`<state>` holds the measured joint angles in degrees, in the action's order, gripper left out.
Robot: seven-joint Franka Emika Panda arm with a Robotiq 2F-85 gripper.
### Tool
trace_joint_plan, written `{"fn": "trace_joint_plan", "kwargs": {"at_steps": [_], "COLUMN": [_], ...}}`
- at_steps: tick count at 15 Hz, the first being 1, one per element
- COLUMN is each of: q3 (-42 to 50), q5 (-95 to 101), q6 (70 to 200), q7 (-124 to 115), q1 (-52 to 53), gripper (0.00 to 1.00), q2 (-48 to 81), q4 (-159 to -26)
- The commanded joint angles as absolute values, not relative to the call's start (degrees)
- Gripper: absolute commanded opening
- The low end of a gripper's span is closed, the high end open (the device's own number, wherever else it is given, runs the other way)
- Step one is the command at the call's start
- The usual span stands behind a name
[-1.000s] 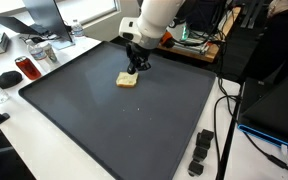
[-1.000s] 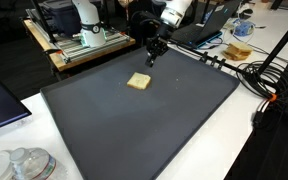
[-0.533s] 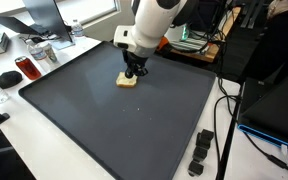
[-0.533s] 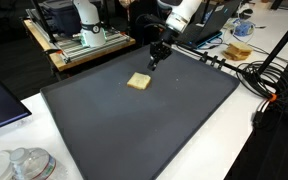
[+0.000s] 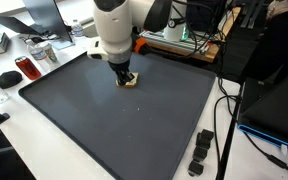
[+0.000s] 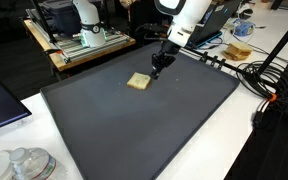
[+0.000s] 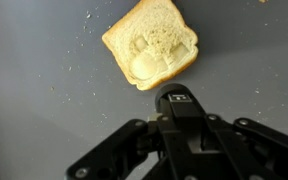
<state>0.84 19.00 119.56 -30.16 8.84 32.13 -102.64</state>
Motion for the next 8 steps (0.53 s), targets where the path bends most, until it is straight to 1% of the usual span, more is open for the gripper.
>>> {"fn": "trace_joint_plan", "kwargs": {"at_steps": [1, 8], "q3": [0.55, 0.65], "q5": [12.22, 3.65], "q6": [116.72, 112.67], "q7": [-20.59, -9.77], "q1": [5.76, -0.01], "gripper": [0.05, 0.05], "q2": [36.40, 41.56], "q4": [-96.12, -88.64]}}
